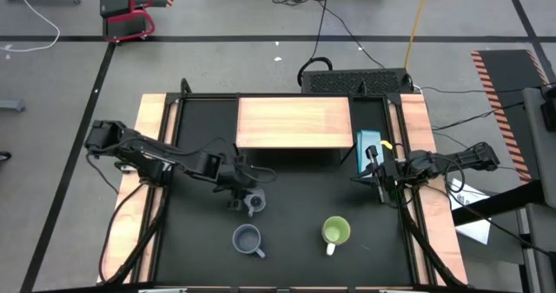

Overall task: Stack small to large cups/mugs on shelf
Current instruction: Put the transparent mug on the shelf

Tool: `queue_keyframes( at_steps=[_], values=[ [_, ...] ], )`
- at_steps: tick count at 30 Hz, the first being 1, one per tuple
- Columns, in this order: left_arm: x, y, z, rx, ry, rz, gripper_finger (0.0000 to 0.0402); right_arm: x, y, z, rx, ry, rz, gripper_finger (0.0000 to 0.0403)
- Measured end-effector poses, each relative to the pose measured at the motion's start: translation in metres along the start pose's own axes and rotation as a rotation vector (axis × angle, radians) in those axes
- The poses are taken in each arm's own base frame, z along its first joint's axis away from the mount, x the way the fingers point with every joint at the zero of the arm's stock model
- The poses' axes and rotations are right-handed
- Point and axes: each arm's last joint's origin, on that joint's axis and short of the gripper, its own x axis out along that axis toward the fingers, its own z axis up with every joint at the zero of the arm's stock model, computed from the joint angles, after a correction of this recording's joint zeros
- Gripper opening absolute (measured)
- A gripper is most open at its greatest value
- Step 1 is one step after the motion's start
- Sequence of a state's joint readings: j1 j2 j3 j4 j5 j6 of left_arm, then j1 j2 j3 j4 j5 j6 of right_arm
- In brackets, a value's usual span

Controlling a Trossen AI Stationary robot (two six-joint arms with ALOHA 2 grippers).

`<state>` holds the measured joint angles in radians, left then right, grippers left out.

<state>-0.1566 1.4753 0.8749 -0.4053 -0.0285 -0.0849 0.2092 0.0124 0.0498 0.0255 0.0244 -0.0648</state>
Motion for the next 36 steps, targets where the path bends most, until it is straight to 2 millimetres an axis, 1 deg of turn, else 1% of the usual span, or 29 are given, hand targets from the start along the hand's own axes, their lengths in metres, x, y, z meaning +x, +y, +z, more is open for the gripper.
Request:
queue_keyframes(
  at_steps=[4,9,16,25,36],
  values=[
    [0.009,0.0,-0.001,0.0,0.018,0.002,0.015,0.0,0.0,0.0,0.0,0.0,0.0,0.0],
    [0.011,0.0,-0.001,0.009,0.025,0.002,0.015,0.0,0.0,0.0,0.0,0.0,0.0,0.0],
    [0.01,0.0,0.0,0.021,0.018,0.001,0.015,0.0,0.0,0.0,0.0,-0.001,0.0,0.0],
    [0.002,-0.001,0.012,0.028,-0.001,0.0,0.015,0.0,0.0,0.0,0.0,0.0,0.0,0.0],
    [0.002,-0.001,0.011,0.028,0.007,0.0,0.015,0.0,0.0,0.0,0.0,0.0,0.001,0.0]
  ],
)
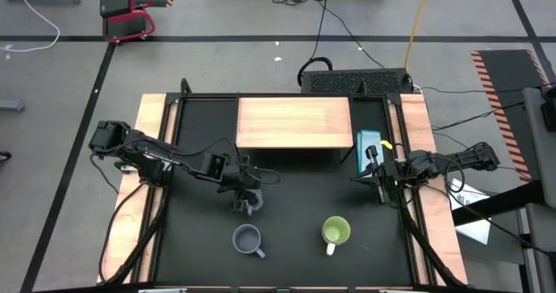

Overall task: Stack small to large cups/mugs on shelf
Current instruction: Put the transparent mug on the shelf

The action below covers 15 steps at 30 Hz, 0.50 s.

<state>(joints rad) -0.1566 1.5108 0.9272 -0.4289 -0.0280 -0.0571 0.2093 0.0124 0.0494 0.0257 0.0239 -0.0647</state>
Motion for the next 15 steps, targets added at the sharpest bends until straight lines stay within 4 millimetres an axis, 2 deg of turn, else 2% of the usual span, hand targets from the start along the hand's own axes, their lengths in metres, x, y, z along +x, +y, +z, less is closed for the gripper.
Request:
queue_keyframes(
  at_steps=[10,15],
  values=[
    [0.0,0.0,0.0001,0.003,-0.001,0.0,0.0148,0.0,0.0,0.0,0.0,0.0,0.0,0.0],
    [0.0,0.0,0.0002,0.004,-0.002,0.0,0.012,0.0,0.0,0.0,0.0,0.0,0.0,0.0]
  ],
)
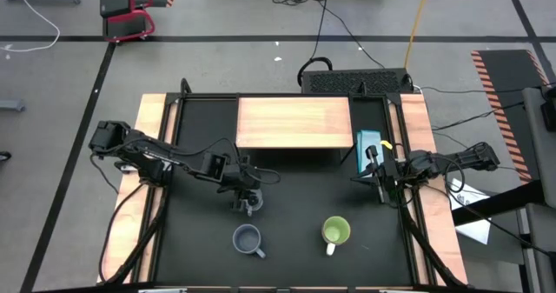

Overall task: Stack small to large cups/mugs on shelf
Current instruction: Put the transparent mug on the shelf

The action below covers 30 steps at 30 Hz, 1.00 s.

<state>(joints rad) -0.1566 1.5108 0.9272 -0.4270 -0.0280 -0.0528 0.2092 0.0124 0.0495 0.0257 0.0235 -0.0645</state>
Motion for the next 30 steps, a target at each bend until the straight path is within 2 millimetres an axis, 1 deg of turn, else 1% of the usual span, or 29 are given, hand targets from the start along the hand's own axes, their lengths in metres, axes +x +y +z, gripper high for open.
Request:
queue_keyframes(
  at_steps=[6,17,23,30],
  values=[
    [0.0,0.0,0.0001,0.0,-0.001,0.0,0.0077,0.0,0.0,0.0,0.0,0.0,0.0,0.0],
    [0.0001,0.0,-0.0002,0.014,0.001,0.0,0.0046,0.0,0.0,0.0,0.0,0.0,0.0,0.0],
    [0.0001,0.0,-0.0002,0.024,0.001,0.0,0.0009,0.0,0.0,0.0,0.0,0.0,0.0,0.0],
    [0.0001,0.0004,-0.0003,0.048,0.003,0.018,0.001,0.0,0.0001,0.0,0.0,0.0,0.001,0.0]
  ],
)
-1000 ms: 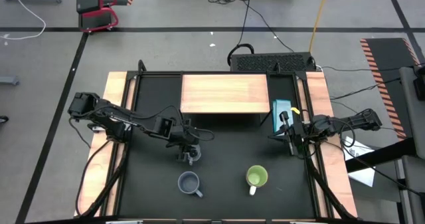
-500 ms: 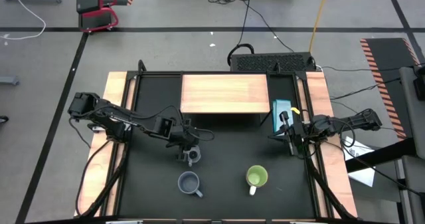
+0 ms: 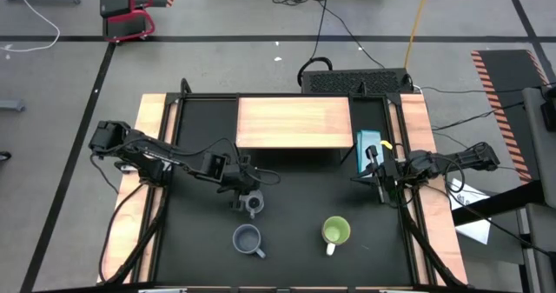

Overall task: Stack small to large cups/mugs on shelf
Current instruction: Put the transparent mug on the shelf

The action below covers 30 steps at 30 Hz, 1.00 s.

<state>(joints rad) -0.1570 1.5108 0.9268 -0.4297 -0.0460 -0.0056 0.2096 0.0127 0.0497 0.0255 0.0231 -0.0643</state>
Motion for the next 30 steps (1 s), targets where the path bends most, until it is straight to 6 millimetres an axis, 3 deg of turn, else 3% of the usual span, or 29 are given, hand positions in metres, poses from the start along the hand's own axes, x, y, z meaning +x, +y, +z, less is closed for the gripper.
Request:
queue_keyframes(
  at_steps=[20,30],
  values=[
    [0.0,0.001,0.0,0.026,-0.001,0.037,0.0002,0.0,0.0,0.0,0.0,0.0,0.002,0.0],
    [-0.022,0.002,0.003,0.028,-0.064,0.034,0.0002,0.0,0.0,0.0,0.0,0.0,0.002,0.0]
  ],
)
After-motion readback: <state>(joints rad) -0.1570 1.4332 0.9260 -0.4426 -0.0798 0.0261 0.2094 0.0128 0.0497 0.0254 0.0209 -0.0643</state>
